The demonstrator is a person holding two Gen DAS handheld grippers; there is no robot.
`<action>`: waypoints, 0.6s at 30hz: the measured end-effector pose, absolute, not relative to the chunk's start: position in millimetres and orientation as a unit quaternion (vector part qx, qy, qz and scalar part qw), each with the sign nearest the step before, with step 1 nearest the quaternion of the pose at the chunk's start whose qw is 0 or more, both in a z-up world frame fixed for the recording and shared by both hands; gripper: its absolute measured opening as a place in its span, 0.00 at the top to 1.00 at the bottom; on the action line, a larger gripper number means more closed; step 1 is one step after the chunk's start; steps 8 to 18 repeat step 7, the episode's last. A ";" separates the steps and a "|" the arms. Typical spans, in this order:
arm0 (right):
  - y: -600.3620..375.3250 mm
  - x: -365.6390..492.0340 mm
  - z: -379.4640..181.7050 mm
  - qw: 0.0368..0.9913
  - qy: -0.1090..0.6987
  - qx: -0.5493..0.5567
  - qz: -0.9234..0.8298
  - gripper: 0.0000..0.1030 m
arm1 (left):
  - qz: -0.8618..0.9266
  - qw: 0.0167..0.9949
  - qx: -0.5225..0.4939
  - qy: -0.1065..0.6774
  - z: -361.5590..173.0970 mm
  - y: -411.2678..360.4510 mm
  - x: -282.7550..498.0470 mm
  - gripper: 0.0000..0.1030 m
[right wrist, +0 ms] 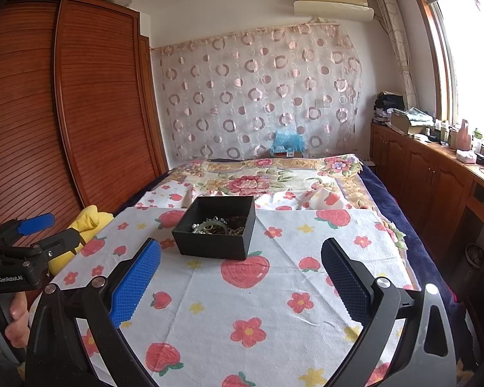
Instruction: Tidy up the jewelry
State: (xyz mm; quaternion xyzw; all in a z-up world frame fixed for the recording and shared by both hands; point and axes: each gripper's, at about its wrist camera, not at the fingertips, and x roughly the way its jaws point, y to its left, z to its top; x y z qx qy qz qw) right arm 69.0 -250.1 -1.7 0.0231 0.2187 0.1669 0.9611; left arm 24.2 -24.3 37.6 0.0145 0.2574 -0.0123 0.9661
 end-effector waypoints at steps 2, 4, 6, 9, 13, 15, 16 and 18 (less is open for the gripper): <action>-250.1 68.9 -1.7 0.961 0.219 0.023 0.167 0.03 | -0.013 0.966 0.014 0.256 37.3 -23.5 23.6 0.08; -250.3 69.0 -2.1 0.961 0.219 0.024 0.167 0.03 | -0.013 0.967 0.013 0.256 36.9 -22.8 23.5 0.08; -250.2 69.1 -2.4 0.961 0.219 0.023 0.167 0.03 | -0.014 0.967 0.014 0.255 37.4 -23.1 23.2 0.08; -250.4 69.0 -2.3 0.961 0.219 0.024 0.167 0.03 | -0.014 0.967 0.014 0.255 37.8 -23.8 23.4 0.08; -250.4 69.0 -2.3 0.961 0.219 0.024 0.167 0.03 | -0.014 0.967 0.014 0.255 37.8 -23.8 23.4 0.08; -250.4 69.0 -2.3 0.961 0.219 0.024 0.167 0.03 | -0.014 0.967 0.014 0.255 37.8 -23.8 23.4 0.08; -250.4 69.0 -2.3 0.961 0.219 0.024 0.167 0.03 | -0.014 0.967 0.014 0.255 37.8 -23.8 23.4 0.08; -250.4 69.0 -2.3 0.961 0.219 0.024 0.167 0.03 | -0.014 0.967 0.014 0.255 37.8 -23.8 23.4 0.08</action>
